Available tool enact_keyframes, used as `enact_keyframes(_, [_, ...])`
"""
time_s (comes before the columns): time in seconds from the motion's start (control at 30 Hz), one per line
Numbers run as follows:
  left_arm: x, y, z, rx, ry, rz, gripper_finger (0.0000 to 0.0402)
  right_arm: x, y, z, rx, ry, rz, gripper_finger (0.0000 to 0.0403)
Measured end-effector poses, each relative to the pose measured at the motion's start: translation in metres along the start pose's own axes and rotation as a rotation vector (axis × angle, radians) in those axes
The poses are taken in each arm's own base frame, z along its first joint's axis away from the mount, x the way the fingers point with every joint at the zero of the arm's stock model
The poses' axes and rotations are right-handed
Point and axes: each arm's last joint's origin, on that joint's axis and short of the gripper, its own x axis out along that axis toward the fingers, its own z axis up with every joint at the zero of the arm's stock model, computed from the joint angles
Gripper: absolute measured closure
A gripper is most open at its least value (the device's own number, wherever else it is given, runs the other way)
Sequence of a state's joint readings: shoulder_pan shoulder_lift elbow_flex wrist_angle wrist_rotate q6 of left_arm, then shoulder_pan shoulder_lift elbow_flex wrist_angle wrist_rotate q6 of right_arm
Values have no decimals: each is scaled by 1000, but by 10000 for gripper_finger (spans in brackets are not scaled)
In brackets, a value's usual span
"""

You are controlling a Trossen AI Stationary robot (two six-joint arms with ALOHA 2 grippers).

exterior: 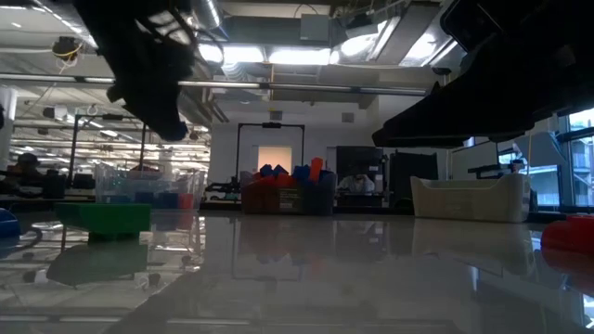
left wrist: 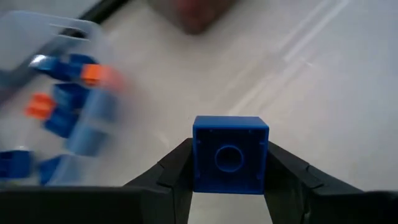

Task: Sort blocks by size

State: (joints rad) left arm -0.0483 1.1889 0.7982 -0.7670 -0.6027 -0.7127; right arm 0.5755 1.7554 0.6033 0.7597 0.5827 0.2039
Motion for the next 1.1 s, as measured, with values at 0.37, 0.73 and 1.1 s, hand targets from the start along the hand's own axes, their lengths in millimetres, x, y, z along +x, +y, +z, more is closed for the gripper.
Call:
enact_keyframes(0.37, [35,60,29,-94,66,229,259,0,0,0,0,0,0,173])
enact_keyframes(0.73, [53,109,47,-241,27,374,259,0,0,0,0,0,0,173])
enact_keyframes(1.1, [57,129,49,-337,32,427,218,0,0,0,0,3,12,173])
